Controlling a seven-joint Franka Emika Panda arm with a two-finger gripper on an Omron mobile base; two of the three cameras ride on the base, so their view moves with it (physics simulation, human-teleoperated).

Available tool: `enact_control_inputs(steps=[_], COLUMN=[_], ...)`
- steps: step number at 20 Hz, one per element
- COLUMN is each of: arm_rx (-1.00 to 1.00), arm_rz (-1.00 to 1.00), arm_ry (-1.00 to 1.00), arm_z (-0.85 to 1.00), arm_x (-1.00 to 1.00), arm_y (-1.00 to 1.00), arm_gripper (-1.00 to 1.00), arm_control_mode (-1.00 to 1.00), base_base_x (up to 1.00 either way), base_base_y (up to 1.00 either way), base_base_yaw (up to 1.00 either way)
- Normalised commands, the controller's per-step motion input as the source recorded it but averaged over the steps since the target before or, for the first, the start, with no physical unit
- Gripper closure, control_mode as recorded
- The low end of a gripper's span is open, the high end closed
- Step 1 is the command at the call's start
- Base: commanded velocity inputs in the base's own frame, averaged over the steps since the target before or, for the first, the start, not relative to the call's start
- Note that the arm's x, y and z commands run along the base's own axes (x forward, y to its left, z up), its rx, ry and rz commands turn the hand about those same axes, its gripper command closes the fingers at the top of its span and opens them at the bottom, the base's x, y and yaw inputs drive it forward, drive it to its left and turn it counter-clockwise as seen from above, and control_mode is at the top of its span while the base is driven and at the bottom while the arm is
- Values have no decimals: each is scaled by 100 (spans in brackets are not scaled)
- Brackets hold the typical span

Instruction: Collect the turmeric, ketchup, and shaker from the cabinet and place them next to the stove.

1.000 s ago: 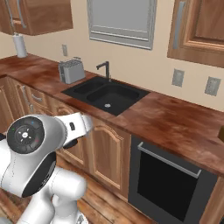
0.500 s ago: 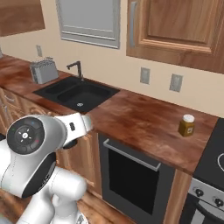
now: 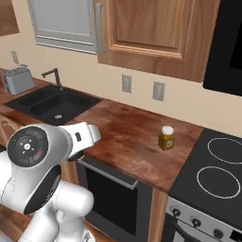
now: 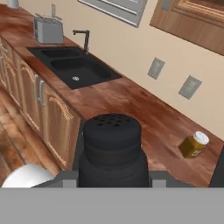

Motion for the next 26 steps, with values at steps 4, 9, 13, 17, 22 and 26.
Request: enact_control_inputs(steps=[4, 9, 13, 17, 22, 26], arm_rx=[0, 0, 0, 5, 22, 20], arm_rz=[0, 0, 0, -3, -2, 1], arm_ry=[0, 0, 0, 0, 0, 0], arm_z=[0, 0, 0, -4, -31, -52], arm_x=[0, 0, 0, 11, 39, 32], arm_y=[0, 0, 0, -13, -83, -96], arm_gripper=[100, 100, 100, 100, 100, 100], arm_control_mode=[100, 100, 100, -100, -100, -100], base_base_x=[40, 35, 44, 34, 0, 0], base_base_y=[-60, -45, -28, -29, 0, 0], base_base_yaw=[-12, -16, -20, -14, 0, 0])
